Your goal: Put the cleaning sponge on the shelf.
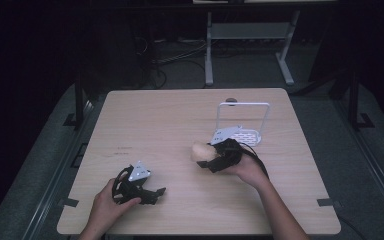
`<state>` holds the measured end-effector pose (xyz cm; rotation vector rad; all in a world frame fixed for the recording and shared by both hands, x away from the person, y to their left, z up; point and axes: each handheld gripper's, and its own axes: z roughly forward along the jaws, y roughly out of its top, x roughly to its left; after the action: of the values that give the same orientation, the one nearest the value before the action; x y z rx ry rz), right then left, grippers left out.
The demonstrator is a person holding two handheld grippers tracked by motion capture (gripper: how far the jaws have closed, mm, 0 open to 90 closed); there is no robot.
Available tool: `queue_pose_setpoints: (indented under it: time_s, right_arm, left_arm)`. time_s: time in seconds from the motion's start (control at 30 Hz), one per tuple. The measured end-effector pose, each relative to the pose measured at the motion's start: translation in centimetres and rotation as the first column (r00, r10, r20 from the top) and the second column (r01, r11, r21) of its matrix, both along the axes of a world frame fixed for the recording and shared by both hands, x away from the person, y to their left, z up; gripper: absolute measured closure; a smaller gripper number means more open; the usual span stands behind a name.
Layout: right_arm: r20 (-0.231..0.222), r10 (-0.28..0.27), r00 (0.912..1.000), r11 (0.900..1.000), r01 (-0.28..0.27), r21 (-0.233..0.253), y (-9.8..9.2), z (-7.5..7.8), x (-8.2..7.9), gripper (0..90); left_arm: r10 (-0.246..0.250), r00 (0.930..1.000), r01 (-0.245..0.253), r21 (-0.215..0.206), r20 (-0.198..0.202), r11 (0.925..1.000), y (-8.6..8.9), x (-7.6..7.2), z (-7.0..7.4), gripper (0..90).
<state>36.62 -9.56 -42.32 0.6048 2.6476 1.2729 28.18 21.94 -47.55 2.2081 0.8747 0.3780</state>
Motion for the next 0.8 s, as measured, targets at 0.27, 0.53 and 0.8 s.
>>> queue_pose_setpoints:
  time_s: [0.27, 0.53, 0.8]
  right_arm:
    - [0.013, -0.05, 0.9987, 0.999, 0.05, 0.007, -1.2, 0.3, 0.5, 26.6]
    - [0.015, -0.092, 0.9956, 0.996, 0.092, 0.007, -2.3, 0.3, 0.8, 26.6]
    - [0.023, -0.127, 0.9916, 0.992, 0.127, 0.011, -3.2, 0.4, 1.1, 26.6]
  left_arm:
    - [0.001, 1.0, -0.001, -0.001, 0.0, 1.0, 0.0, 0.0, 0.0, 12.8]
    - [0.0, 1.0, 0.0, 0.0, 0.0, 1.0, 0.0, 0.0, 0.0, 12.8]
    - [0.0, 1.0, 0.0, 0.0, 0.0, 1.0, 0.0, 0.0, 0.0, 12.8]
